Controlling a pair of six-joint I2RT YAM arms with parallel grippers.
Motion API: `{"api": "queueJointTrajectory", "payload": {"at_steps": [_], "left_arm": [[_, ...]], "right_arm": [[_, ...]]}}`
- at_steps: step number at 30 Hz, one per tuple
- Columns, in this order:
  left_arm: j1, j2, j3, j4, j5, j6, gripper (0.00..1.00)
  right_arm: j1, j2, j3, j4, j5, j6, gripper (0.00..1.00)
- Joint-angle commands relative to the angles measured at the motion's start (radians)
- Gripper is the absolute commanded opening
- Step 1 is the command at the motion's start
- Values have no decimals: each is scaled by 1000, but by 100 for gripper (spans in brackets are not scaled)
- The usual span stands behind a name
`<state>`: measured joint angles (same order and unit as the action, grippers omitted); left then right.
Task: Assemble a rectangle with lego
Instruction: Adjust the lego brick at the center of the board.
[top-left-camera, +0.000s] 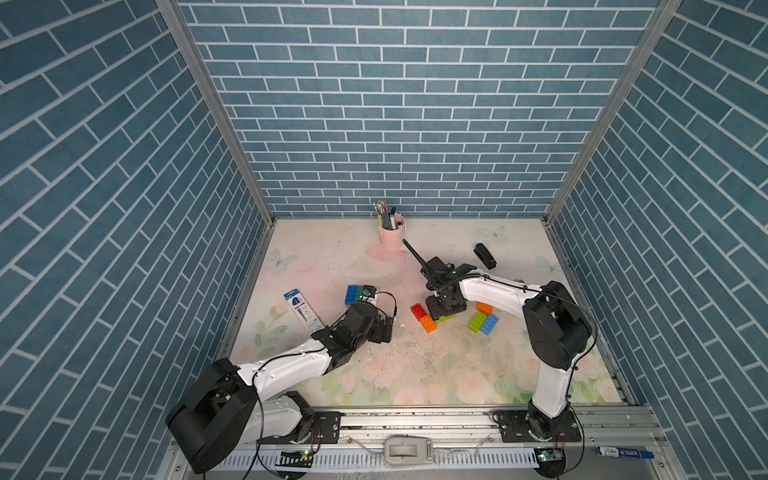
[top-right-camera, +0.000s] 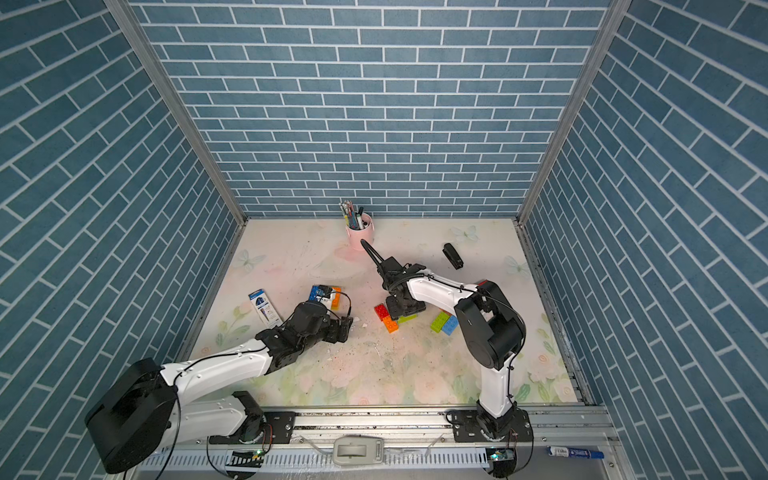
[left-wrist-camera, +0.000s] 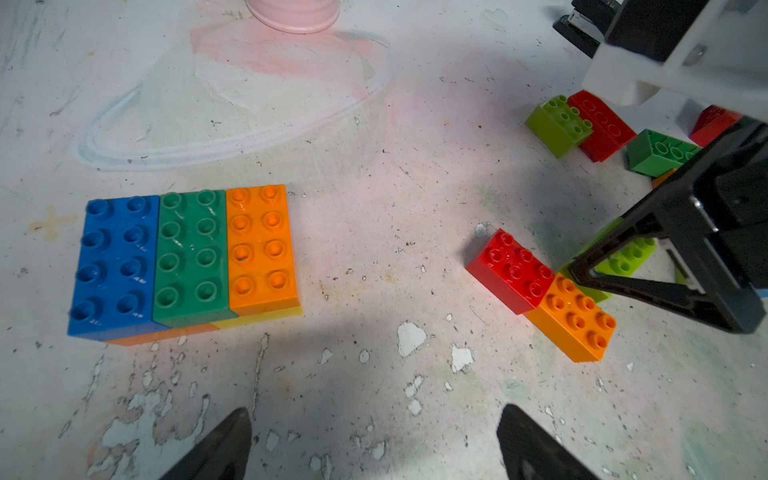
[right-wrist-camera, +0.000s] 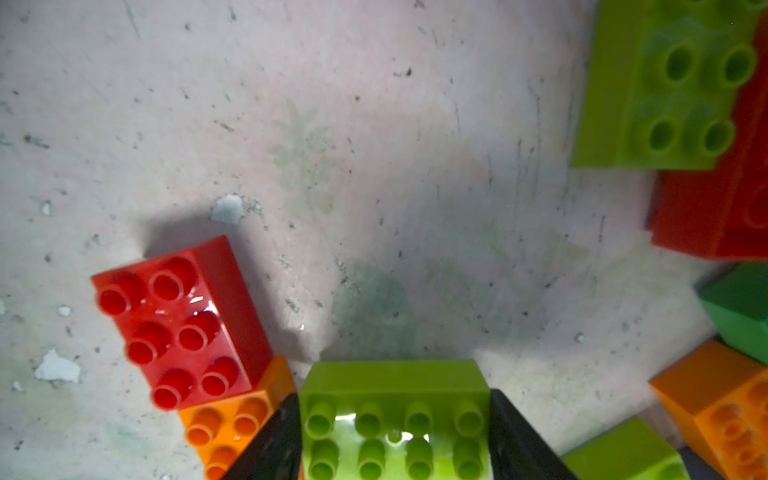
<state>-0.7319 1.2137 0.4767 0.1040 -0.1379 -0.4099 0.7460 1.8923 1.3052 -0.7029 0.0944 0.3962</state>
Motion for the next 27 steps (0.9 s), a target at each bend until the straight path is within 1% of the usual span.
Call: {"api": "queueJointTrajectory", "payload": {"at_steps": [1, 21, 27], "left_arm": [[-2, -6, 16, 9, -18, 11, 94], [-1, -11, 14, 5, -22, 20, 94], [-1, -30, 16, -12, -40, 29, 94]], "right_arm": [[0, 21, 12, -11, -13, 23, 5], [1, 43, 39, -27, -22, 7, 5], [-10, -12, 15, -46, 15, 6, 5]]}}
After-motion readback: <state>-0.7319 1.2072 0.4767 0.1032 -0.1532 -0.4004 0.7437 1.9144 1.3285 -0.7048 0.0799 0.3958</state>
